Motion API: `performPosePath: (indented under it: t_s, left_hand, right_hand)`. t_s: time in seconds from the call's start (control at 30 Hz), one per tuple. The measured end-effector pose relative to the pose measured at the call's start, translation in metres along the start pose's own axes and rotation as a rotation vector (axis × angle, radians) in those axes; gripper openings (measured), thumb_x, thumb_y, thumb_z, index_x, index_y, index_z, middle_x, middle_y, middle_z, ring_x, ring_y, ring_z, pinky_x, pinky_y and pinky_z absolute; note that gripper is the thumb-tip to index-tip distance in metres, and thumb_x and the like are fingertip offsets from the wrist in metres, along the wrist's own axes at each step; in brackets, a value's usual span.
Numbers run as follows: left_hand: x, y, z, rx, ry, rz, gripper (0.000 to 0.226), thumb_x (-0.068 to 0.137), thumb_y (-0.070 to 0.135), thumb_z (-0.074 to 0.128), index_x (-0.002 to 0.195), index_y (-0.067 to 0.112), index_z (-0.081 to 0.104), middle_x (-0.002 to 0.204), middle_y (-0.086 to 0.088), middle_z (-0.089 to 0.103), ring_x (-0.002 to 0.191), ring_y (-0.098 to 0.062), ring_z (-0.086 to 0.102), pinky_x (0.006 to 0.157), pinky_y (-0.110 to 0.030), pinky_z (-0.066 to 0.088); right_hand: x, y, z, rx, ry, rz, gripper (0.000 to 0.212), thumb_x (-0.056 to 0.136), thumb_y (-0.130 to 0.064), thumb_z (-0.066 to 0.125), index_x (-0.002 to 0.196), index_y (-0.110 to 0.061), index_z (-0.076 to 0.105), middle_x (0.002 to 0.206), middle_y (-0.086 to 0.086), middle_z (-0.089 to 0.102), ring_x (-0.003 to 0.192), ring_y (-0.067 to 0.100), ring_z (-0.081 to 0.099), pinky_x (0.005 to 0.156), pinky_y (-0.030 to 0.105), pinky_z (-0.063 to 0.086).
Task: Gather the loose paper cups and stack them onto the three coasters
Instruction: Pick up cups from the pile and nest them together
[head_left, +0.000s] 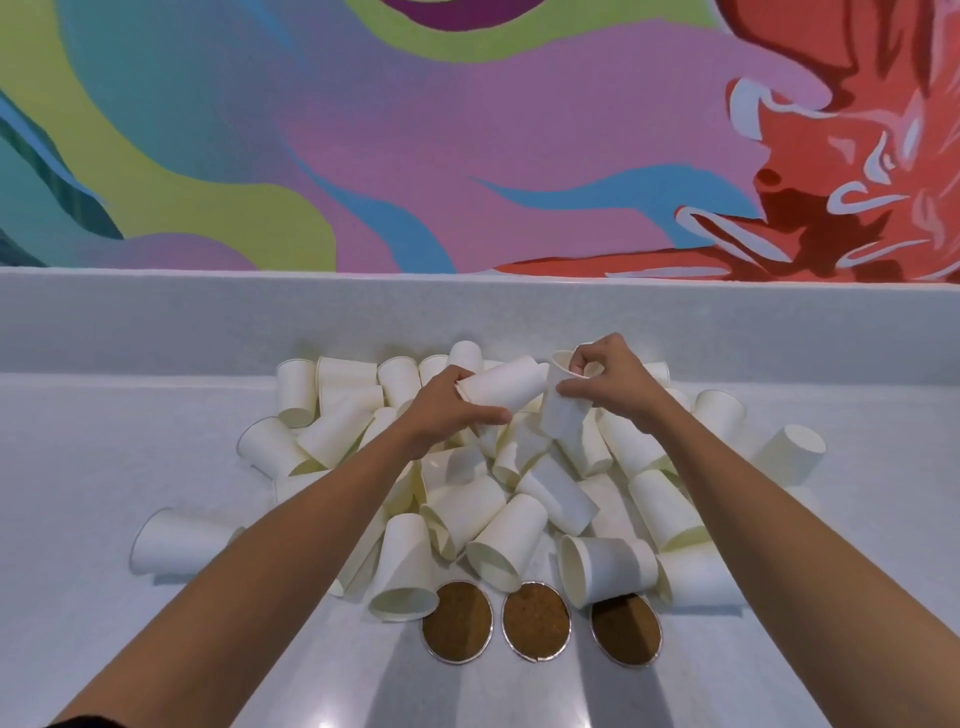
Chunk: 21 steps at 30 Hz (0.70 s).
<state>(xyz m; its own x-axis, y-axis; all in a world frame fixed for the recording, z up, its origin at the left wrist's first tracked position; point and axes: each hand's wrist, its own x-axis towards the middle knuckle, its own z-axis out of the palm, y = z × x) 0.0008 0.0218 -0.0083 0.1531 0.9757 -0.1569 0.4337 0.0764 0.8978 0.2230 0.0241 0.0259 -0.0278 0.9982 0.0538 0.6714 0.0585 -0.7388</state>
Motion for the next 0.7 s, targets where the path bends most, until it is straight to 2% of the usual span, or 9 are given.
performPosePath:
  t_s: [0.13, 0.2, 0.33, 0.4, 0.47, 0.53, 0.6, 0.63, 0.7]
  left_hand:
    - [-0.002, 0.007, -0.004, -0.008, -0.014, 0.014, 0.063, 0.069, 0.028, 0.085, 0.118, 0.022, 0.046, 0.106, 0.003, 0.051, 0.098, -0.016, 0.053, 0.085, -0.03, 0.053]
    - [-0.003, 0.011, -0.004, -0.043, -0.021, 0.01, 0.063, 0.069, 0.027, 0.085, 0.119, 0.022, 0.046, 0.104, 0.003, 0.052, 0.096, -0.014, 0.054, 0.085, -0.03, 0.054]
    - [0.0, 0.019, -0.002, -0.35, 0.066, -0.054, 0.054, 0.067, 0.025, 0.086, 0.11, 0.013, 0.056, 0.109, -0.009, 0.062, 0.097, -0.024, 0.063, 0.087, -0.039, 0.058]
    - [0.003, 0.024, 0.0, -0.535, 0.139, -0.122, 0.055, 0.067, 0.03, 0.086, 0.109, 0.008, 0.058, 0.109, -0.016, 0.066, 0.094, -0.027, 0.067, 0.087, -0.042, 0.058]
    - [0.007, 0.032, 0.001, -0.642, 0.23, -0.185, 0.059, 0.07, 0.037, 0.082, 0.113, 0.007, 0.056, 0.106, -0.013, 0.065, 0.094, -0.027, 0.066, 0.084, -0.04, 0.058]
    - [0.011, 0.039, 0.001, -0.64, 0.296, -0.217, 0.057, 0.073, 0.047, 0.077, 0.111, 0.011, 0.056, 0.104, -0.008, 0.064, 0.096, -0.025, 0.065, 0.082, -0.037, 0.058]
    - [0.013, 0.043, 0.0, -0.613, 0.339, -0.258, 0.059, 0.074, 0.057, 0.071, 0.112, 0.014, 0.057, 0.107, -0.006, 0.065, 0.098, -0.023, 0.062, 0.081, -0.034, 0.053]
    - [0.014, 0.044, 0.0, -0.614, 0.35, -0.283, 0.063, 0.075, 0.06, 0.069, 0.115, 0.014, 0.057, 0.109, -0.006, 0.064, 0.098, -0.023, 0.062, 0.079, -0.032, 0.051]
    - [0.015, 0.045, 0.001, -0.677, 0.359, -0.333, 0.061, 0.08, 0.058, 0.064, 0.118, 0.011, 0.054, 0.103, -0.005, 0.063, 0.095, -0.023, 0.061, 0.078, -0.032, 0.052]
  right_hand:
    - [0.001, -0.005, 0.001, 0.07, 0.12, -0.016, 0.018, 0.078, -0.021, 0.074, 0.079, -0.017, 0.056, 0.109, 0.007, 0.04, 0.093, 0.024, 0.052, 0.071, 0.022, 0.047]
    - [0.003, -0.01, -0.001, 0.098, 0.166, -0.016, 0.021, 0.08, -0.024, 0.073, 0.089, -0.016, 0.056, 0.11, 0.007, 0.041, 0.093, 0.023, 0.053, 0.074, 0.025, 0.048]
    - [0.003, -0.021, -0.004, 0.307, 0.236, 0.017, 0.043, 0.081, -0.027, 0.073, 0.115, -0.023, 0.047, 0.12, 0.004, 0.044, 0.1, 0.018, 0.052, 0.087, 0.03, 0.05]
    - [0.003, -0.025, -0.002, 0.369, 0.202, 0.056, 0.062, 0.081, -0.025, 0.073, 0.132, -0.022, 0.039, 0.124, 0.002, 0.044, 0.107, 0.019, 0.051, 0.091, 0.032, 0.049]
    - [0.003, -0.028, 0.002, 0.352, 0.127, 0.084, 0.076, 0.081, -0.025, 0.073, 0.143, -0.019, 0.03, 0.124, 0.0, 0.042, 0.11, 0.018, 0.048, 0.09, 0.032, 0.046]
    - [0.003, -0.029, 0.006, 0.382, 0.096, 0.12, 0.079, 0.082, -0.026, 0.073, 0.146, -0.018, 0.028, 0.126, 0.0, 0.04, 0.11, 0.018, 0.047, 0.087, 0.03, 0.044]
    - [0.003, -0.03, 0.01, 0.495, 0.117, 0.203, 0.073, 0.081, -0.028, 0.071, 0.143, -0.016, 0.034, 0.126, 0.002, 0.042, 0.11, 0.021, 0.05, 0.089, 0.034, 0.046]
    - [0.004, -0.031, 0.012, 0.581, 0.13, 0.244, 0.068, 0.08, -0.029, 0.071, 0.139, -0.015, 0.039, 0.124, 0.003, 0.045, 0.11, 0.024, 0.052, 0.091, 0.037, 0.048]
    - [0.004, -0.038, 0.015, 0.78, 0.147, 0.289, 0.053, 0.079, -0.025, 0.072, 0.124, -0.011, 0.049, 0.115, 0.007, 0.049, 0.106, 0.027, 0.054, 0.086, 0.037, 0.052]
